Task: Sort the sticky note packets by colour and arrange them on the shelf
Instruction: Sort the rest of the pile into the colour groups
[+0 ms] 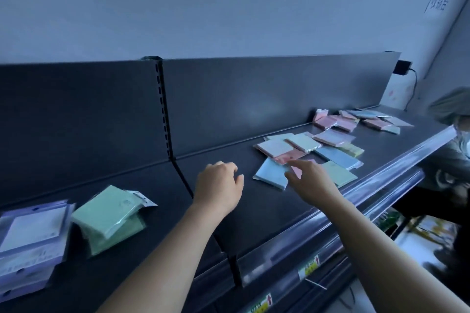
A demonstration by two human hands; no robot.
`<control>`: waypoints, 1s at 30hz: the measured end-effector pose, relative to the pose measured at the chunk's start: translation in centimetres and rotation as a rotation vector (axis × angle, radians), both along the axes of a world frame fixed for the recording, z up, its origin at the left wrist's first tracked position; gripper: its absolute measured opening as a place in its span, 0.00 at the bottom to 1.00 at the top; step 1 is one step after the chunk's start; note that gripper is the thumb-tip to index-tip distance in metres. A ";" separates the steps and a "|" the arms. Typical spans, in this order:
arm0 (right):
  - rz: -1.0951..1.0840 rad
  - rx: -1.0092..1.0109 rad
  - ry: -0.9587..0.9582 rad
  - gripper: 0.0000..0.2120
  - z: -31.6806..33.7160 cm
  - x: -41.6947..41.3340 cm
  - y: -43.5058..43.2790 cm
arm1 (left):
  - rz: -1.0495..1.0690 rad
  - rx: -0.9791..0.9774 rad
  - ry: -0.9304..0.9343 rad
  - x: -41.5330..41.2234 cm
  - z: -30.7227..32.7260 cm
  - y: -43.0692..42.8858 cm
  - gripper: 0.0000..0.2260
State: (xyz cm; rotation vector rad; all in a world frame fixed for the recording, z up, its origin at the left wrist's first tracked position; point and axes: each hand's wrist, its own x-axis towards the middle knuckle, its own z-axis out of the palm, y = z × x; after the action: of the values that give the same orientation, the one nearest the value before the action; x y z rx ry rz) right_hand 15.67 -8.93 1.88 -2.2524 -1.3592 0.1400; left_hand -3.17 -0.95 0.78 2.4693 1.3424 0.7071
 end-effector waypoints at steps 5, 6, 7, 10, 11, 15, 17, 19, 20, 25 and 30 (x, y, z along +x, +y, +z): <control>0.001 -0.076 -0.033 0.19 -0.2 4.9 1.4 | -0.007 -0.073 0.051 4.7 -0.2 2.2 0.15; 0.011 -0.090 -0.036 0.19 -0.3 5.9 1.9 | -0.002 -0.088 0.061 5.6 -0.3 2.7 0.15; 0.021 -0.093 -0.028 0.20 -0.3 6.8 2.3 | -0.001 -0.098 0.076 6.6 -0.3 3.2 0.16; 0.051 -0.081 -0.005 0.18 -0.2 9.8 4.0 | 0.004 -0.149 0.124 9.8 -0.3 4.9 0.20; 0.057 -0.077 0.001 0.17 -0.2 10.8 4.6 | 0.011 -0.185 0.128 10.8 -0.3 5.6 0.22; 0.108 -0.090 -0.009 0.19 -0.4 15.0 6.8 | 0.056 -0.276 0.175 14.6 -0.4 8.2 0.30; 0.134 -0.111 -0.031 0.18 -0.6 16.7 7.7 | 0.068 -0.341 0.214 16.1 -0.6 9.6 0.36; 0.156 -0.144 -0.049 0.18 -0.8 17.9 8.6 | 0.075 -0.394 0.263 17.3 -0.8 10.6 0.41; 0.166 -0.163 -0.056 0.18 -0.9 18.4 9.0 | 0.081 -0.412 0.275 17.8 -0.9 11.0 0.43; 0.230 -0.243 -0.097 0.21 -2.0 20.0 11.1 | 0.216 -0.387 0.320 18.3 -0.5 11.2 0.44; 0.223 -0.257 -0.136 0.36 -2.8 19.8 12.5 | 0.360 -0.344 -0.030 16.6 -0.3 10.6 0.38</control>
State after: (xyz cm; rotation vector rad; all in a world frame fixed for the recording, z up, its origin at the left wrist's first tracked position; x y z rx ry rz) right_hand 35.45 3.57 -0.94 -2.3451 -1.7526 0.2554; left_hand 13.42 9.70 0.52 1.9678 1.7531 0.5254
